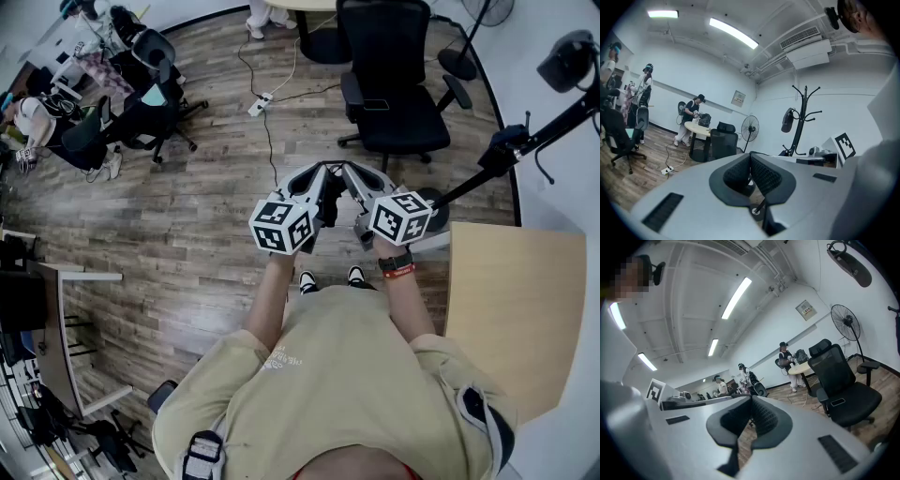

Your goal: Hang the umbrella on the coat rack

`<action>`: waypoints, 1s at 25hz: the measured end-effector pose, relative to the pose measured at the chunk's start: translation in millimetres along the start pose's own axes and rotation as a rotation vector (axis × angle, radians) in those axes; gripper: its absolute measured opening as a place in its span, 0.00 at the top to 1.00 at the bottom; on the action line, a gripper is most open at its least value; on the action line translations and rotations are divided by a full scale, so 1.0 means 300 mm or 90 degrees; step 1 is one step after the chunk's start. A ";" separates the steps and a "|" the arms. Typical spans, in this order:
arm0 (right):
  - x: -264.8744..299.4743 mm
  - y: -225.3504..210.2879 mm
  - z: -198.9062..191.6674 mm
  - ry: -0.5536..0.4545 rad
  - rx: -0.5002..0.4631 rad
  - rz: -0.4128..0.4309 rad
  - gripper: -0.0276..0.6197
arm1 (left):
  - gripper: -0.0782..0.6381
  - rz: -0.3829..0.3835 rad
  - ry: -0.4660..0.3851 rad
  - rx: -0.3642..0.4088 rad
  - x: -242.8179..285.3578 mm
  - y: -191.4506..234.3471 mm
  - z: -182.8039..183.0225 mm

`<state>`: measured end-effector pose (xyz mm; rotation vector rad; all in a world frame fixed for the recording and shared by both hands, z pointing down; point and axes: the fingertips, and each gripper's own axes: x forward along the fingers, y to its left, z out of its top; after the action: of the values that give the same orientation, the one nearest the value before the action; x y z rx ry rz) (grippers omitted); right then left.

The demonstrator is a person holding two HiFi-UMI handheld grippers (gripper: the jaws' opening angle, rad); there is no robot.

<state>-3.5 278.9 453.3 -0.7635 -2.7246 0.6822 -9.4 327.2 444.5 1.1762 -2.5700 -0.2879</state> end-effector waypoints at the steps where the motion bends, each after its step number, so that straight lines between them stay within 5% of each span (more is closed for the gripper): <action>1: -0.004 -0.005 0.003 0.001 0.001 0.002 0.93 | 0.86 0.003 -0.001 -0.001 0.005 -0.006 -0.001; 14: -0.117 -0.146 0.049 0.042 -0.124 -0.033 0.93 | 0.86 0.023 -0.006 -0.011 0.145 -0.129 -0.050; 25: -0.226 -0.317 0.117 0.025 -0.119 -0.054 0.93 | 0.86 0.000 -0.003 -0.008 0.343 -0.263 -0.064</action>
<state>0.5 157.6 463.6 -0.6879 -2.7934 0.3939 -11.1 196.8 457.7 1.1726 -2.5689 -0.3073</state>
